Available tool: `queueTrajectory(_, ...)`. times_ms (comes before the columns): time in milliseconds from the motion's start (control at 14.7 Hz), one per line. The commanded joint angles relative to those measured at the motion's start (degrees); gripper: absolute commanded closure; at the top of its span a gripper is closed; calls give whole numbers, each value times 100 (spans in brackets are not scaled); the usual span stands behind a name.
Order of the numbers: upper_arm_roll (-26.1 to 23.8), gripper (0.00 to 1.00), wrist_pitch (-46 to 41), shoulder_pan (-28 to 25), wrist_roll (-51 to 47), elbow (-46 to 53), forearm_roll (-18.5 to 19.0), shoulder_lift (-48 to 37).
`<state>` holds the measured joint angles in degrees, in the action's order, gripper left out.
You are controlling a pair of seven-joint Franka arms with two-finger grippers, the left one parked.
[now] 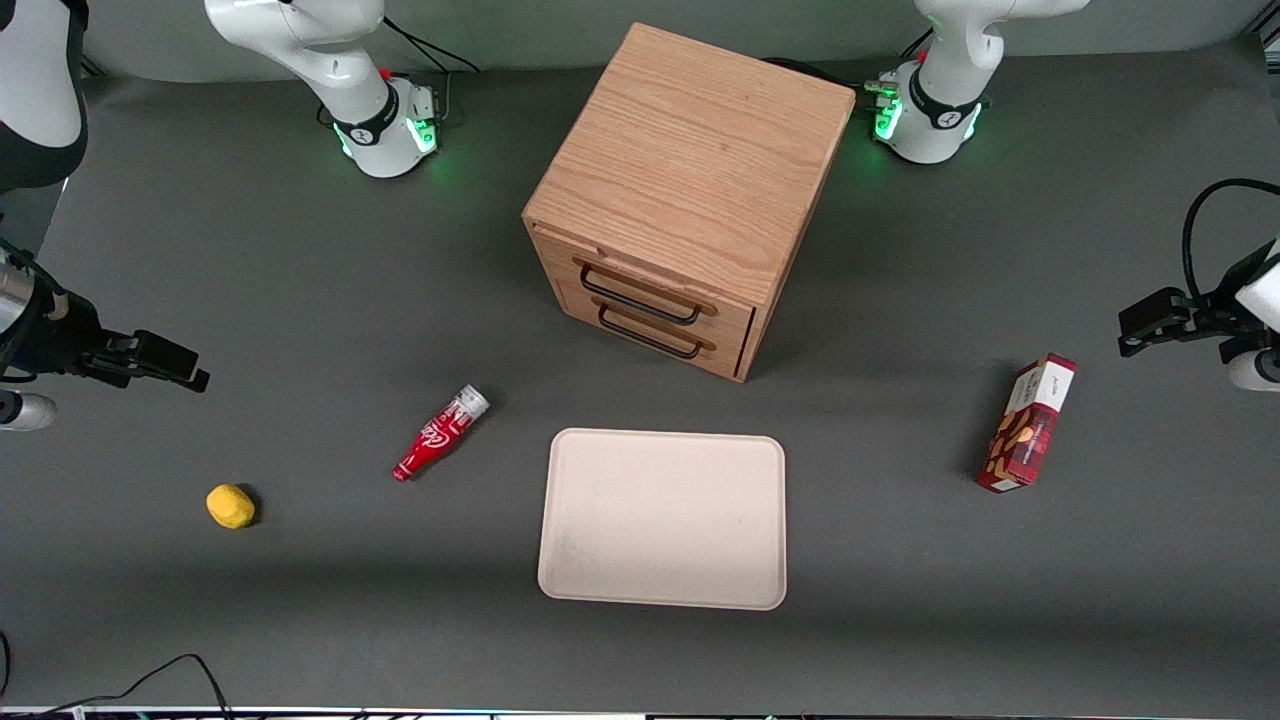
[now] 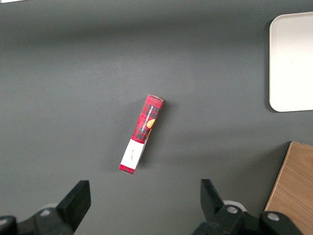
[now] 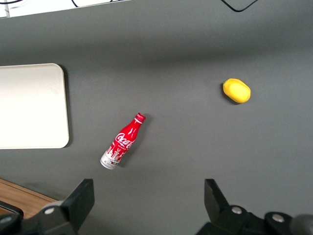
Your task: Open upper drawer
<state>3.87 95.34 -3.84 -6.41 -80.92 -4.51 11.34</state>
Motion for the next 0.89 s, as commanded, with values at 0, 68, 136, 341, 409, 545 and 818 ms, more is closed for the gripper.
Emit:
queueTrajectory(0,26,0,-156,41,78,199,-94,88)
queueTrajectory(68,26,0,-156,41,87,200,-103,88)
queueTrajectory(136,35,0,-156,50,87,200,-146,88)
queueTrajectory(341,-26,0,-269,15,87,287,-138,79)
queueTrajectory(409,-61,0,-340,-20,104,357,-138,79)
queueTrajectory(545,-315,0,-349,-117,105,428,-120,97)
queueTrajectory(818,-860,0,-340,-152,848,664,28,281)
